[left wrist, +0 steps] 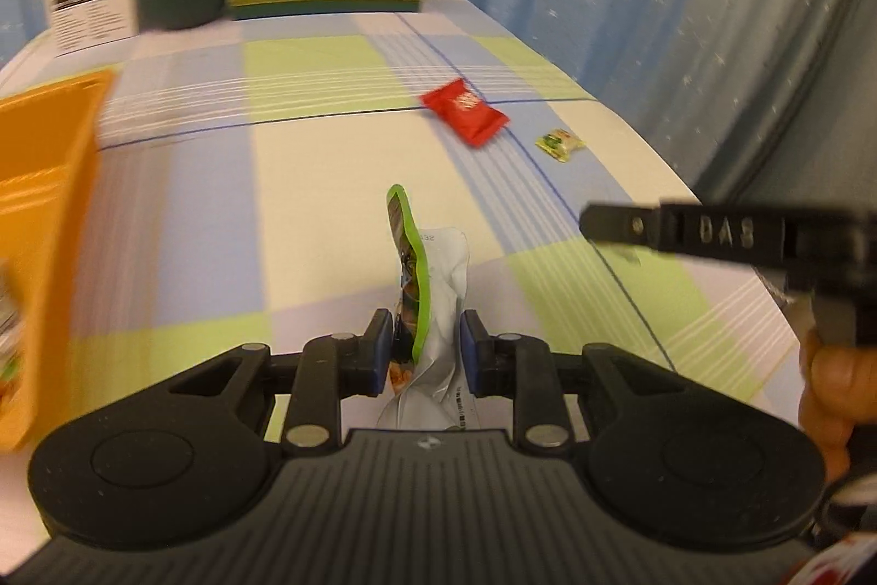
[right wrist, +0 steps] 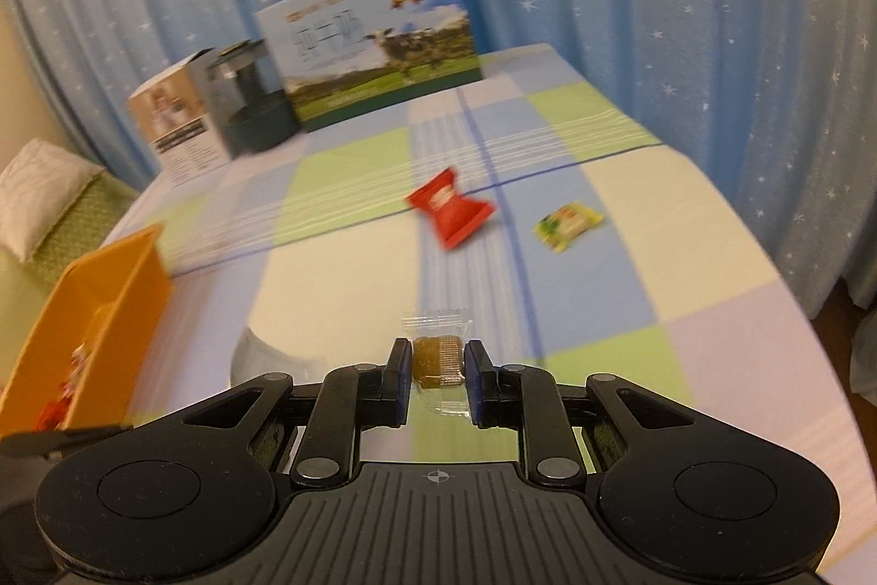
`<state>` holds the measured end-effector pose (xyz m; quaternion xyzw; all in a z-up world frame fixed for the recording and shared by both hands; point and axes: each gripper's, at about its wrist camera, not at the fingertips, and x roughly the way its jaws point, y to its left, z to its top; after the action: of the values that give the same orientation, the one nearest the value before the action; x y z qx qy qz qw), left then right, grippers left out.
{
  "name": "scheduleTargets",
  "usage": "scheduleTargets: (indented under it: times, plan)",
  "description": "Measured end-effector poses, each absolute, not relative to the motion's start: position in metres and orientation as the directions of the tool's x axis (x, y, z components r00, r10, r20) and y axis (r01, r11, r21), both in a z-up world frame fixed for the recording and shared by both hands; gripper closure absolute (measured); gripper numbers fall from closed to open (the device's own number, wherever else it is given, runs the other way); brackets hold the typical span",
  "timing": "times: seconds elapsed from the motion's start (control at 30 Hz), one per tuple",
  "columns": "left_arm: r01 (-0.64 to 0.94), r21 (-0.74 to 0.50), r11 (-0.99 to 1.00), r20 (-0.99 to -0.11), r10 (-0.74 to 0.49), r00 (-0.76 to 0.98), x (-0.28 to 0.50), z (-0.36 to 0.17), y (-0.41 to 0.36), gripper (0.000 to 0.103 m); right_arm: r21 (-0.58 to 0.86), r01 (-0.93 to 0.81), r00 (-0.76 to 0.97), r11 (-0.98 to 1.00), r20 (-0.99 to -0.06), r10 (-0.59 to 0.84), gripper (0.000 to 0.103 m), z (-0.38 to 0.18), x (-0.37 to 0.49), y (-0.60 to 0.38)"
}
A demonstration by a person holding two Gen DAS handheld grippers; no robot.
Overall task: Organize snacks
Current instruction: 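Carry the silver pouch and brown-candy packet over the orange tray with both tools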
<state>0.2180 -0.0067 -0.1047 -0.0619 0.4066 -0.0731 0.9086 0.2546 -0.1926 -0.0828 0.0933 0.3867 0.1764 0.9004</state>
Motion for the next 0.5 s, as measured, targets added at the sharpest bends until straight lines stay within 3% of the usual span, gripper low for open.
scheduleTargets:
  times: [0.5]
  plan:
    - [-0.027,-0.184,0.983,-0.694,-0.110,0.712,0.118,-0.064,0.032,0.080,0.254,-0.309,0.657,0.916,-0.639,0.399,0.082,-0.065,0.146,-0.151]
